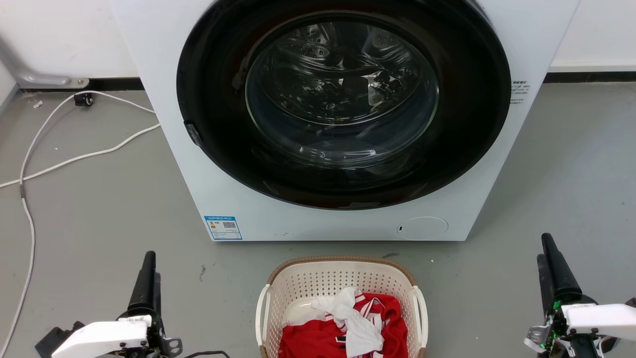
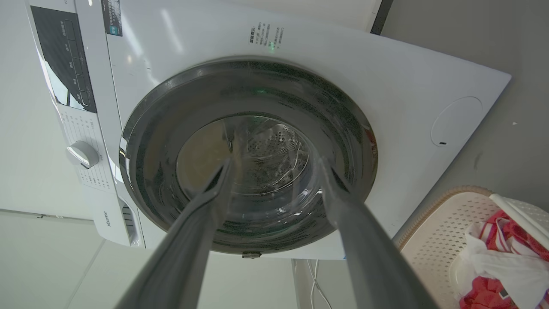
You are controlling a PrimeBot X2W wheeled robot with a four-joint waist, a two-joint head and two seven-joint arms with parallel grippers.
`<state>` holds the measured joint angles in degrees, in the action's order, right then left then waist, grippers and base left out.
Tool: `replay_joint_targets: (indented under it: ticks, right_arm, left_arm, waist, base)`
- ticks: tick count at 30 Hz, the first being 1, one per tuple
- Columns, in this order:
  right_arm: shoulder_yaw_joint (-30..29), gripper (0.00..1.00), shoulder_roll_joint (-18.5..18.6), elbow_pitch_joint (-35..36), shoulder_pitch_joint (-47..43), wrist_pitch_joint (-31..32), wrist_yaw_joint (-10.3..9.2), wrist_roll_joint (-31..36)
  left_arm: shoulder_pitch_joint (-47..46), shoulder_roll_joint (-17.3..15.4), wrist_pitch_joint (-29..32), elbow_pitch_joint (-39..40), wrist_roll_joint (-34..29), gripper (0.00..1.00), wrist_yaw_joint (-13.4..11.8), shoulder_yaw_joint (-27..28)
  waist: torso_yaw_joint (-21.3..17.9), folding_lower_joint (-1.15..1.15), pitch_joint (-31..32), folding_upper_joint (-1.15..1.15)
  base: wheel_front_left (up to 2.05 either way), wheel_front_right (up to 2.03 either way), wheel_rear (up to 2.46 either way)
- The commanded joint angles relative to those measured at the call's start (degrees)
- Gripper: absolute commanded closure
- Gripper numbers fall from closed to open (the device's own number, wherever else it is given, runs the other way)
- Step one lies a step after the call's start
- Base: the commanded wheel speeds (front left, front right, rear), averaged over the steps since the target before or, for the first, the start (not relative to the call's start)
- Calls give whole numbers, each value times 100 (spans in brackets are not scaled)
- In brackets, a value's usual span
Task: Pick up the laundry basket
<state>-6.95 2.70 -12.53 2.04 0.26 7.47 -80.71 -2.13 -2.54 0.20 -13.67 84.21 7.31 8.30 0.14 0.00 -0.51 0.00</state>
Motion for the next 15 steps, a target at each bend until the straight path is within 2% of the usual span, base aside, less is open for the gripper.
replay_joint_targets:
  ticks: [1,8,15]
  right_arm:
    - [-21,0,16,165,73,-59,2,235]
    - [-129,0,17,382,140,-215,2,1291]
    - [-100,0,19,810,174,-360,2,2445]
  left_arm:
    - [-62,-21,-61,114,-154,0,7,87]
    - [-91,-24,-217,218,-791,0,9,236]
    - [-125,-26,-362,730,-1658,0,-55,364]
  waist:
    - [3,0,-4,0]
    - [13,0,-28,0]
    - [17,0,-70,0]
  base:
    - [0,0,0]
    - [0,0,0]
    - [0,0,0]
